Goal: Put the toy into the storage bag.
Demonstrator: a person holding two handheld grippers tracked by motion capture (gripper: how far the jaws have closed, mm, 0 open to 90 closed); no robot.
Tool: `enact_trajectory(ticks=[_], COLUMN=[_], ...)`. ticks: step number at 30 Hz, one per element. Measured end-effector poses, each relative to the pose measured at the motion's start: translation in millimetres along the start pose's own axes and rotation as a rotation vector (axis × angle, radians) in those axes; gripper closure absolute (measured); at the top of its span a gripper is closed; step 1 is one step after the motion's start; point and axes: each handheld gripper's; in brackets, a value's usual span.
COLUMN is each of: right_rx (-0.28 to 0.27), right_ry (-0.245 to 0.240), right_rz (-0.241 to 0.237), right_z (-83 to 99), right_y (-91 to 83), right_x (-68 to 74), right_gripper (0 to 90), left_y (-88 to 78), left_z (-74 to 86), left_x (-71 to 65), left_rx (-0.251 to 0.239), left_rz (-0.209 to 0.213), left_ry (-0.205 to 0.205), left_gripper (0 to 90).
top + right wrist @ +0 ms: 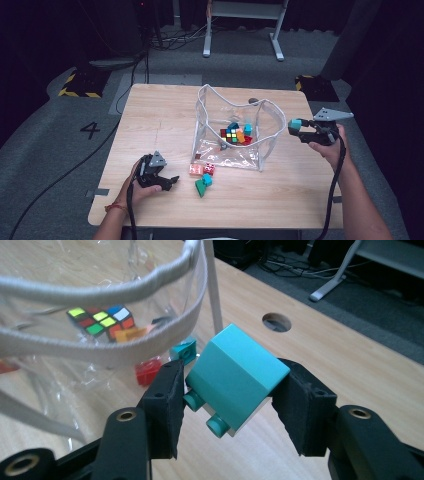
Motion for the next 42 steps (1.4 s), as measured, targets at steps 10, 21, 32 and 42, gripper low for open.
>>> enact_trajectory(ticks=[10, 21, 32, 42], right_rx=[-0.032, -0.041, -0.053, -0.077], right_ry=[-0.003, -0.043, -0.094, -0.142], right_rz=[0.026, 0.03, -0.012, -0.142], right_z=[-30.9, -66.7, -99.5, -117.7], right_y=[-5.7, -4.5, 5.5, 25.9], right_x=[-16.5, -19.8, 0.2, 32.8], right_gripper=[48.4, 48.4, 48.4, 48.4], left_y=[0.0, 0.0, 0.1, 0.0], left_z=[0.0, 0.0, -0.1, -0.1], left_x=[0.0, 0.0, 0.0, 0.0], left_rx=[0.0, 0.0, -0.001, 0.0], left_rz=[0.0, -0.001, 0.001, -0.002], left_ry=[0.0, 0.0, -0.001, -0.001], left_gripper=[13.4, 13.4, 13.3, 13.2])
Point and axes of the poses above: each handheld gripper's, and its own axes: y roughly forward along the jaws, z roughly out of its underside, x roughly to its left, and after that the axes turned 7 degrees about -y, right-handed
